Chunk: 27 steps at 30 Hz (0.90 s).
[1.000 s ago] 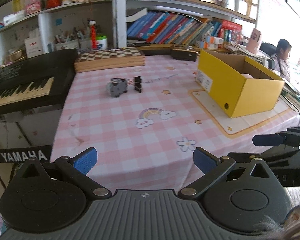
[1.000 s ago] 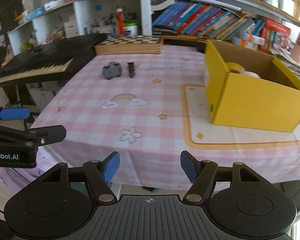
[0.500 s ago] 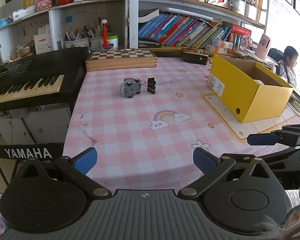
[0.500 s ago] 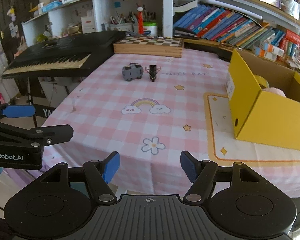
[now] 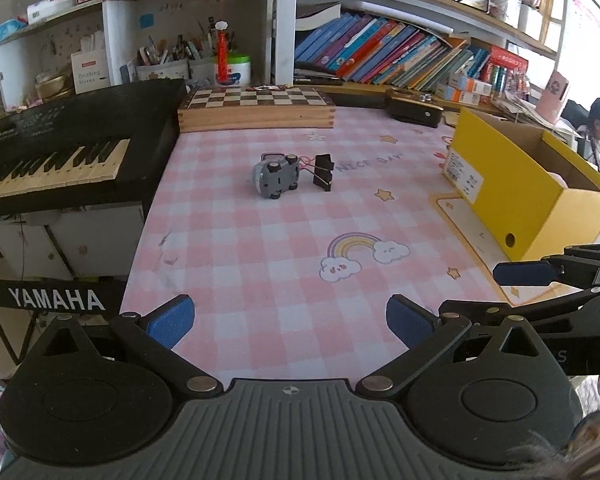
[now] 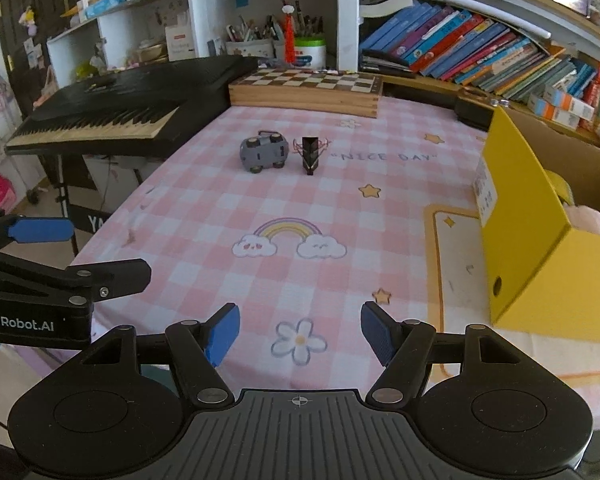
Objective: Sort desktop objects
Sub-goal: 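Approach the grey toy truck with the left tool while the right tool approaches the black binder clip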
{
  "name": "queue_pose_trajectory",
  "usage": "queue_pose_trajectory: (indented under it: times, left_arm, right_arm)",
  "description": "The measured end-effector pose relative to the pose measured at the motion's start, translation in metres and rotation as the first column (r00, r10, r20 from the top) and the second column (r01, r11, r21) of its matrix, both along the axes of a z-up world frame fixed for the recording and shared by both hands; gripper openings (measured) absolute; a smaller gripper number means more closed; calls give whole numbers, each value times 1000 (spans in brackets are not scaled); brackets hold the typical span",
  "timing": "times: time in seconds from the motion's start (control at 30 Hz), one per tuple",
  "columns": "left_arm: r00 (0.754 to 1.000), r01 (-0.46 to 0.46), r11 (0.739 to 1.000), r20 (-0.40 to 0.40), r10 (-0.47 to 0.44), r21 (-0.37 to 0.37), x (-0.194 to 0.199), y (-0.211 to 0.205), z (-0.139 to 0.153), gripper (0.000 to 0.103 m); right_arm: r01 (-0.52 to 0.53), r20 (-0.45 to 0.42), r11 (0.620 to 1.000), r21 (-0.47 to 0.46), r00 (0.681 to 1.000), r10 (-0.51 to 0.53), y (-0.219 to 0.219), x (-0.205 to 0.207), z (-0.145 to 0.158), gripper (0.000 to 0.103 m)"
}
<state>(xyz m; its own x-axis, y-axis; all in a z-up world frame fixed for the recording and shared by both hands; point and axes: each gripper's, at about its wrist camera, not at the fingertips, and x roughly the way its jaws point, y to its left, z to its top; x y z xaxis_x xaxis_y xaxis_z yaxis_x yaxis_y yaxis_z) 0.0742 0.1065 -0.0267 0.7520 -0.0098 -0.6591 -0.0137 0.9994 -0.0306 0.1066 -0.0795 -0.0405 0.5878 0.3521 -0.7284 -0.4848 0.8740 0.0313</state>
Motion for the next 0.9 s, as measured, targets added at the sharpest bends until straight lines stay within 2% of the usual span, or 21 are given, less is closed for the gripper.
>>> queue_pose_trajectory:
  times: [0.53, 0.9]
  left_arm:
    - [997, -79, 997, 5, 79, -18, 71, -2, -3, 103]
    - [992, -122, 993, 17, 122, -4, 117, 1, -4, 103]
  right_arm:
    - [-27, -13, 999, 30, 1000, 27, 5, 76, -4, 68]
    - [-38, 18, 998, 40, 999, 37, 15, 131, -4, 68]
